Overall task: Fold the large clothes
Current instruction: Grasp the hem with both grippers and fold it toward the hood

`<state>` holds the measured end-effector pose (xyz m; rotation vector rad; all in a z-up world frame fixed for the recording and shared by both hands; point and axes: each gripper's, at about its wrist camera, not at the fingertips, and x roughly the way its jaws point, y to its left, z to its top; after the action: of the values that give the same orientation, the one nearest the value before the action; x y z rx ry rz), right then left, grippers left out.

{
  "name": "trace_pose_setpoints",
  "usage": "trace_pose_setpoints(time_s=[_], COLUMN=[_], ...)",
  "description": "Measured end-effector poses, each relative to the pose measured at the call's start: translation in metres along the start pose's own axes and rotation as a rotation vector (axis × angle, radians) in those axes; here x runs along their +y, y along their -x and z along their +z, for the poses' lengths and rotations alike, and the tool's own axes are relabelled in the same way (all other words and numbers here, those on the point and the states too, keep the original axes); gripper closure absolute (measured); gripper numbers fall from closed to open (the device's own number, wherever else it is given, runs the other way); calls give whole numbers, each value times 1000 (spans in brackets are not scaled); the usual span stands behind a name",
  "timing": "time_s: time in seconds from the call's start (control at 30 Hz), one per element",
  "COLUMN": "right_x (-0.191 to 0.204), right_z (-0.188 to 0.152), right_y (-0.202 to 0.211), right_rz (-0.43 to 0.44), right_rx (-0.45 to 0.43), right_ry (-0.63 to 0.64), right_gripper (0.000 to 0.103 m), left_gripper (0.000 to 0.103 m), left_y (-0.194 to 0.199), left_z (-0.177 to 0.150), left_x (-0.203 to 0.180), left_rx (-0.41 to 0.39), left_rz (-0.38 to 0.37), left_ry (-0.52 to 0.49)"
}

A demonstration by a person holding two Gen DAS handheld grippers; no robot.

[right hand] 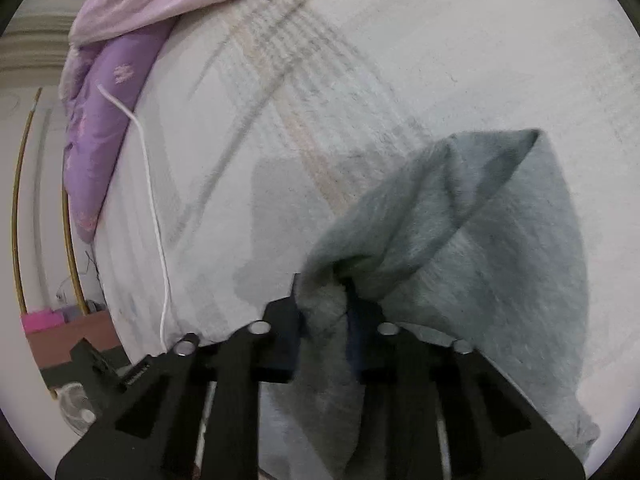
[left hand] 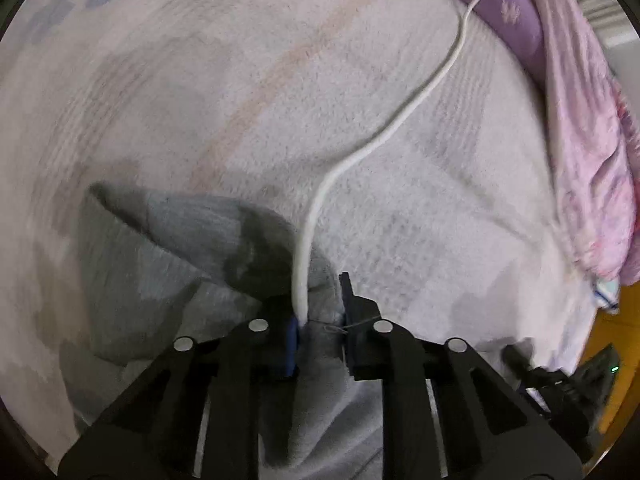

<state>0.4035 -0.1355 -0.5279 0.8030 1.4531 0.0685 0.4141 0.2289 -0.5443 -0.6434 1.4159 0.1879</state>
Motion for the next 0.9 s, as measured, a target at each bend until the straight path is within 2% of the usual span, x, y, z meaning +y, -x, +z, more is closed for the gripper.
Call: trace_pose_setpoints(time_s=[0.27, 0.47, 0.7, 0.77, 0.9], right_x=[11, 19, -4, -15, -54], right_z=[-41, -97, -184, -204, -251], right_y=[52, 105, 152, 156, 159], right_rz=[36, 57, 82, 75, 117], right_rx=[-94, -173, -245, -240, -184], right_ry=[90, 141, 111, 98, 31], right_gripper=[91, 92, 92, 92, 93], left_gripper=[88, 88, 88, 88, 88], left_y=[66, 117, 168, 174, 174], left_z=[-39, -84, -169, -193, -253], left_x=[6, 18, 47, 58, 84], left_rx=[-88, -110, -138, -136, -145], left_rz=[-106, -164, -162, -154, -111], left_ry=[-45, -75, -133, -120, -104])
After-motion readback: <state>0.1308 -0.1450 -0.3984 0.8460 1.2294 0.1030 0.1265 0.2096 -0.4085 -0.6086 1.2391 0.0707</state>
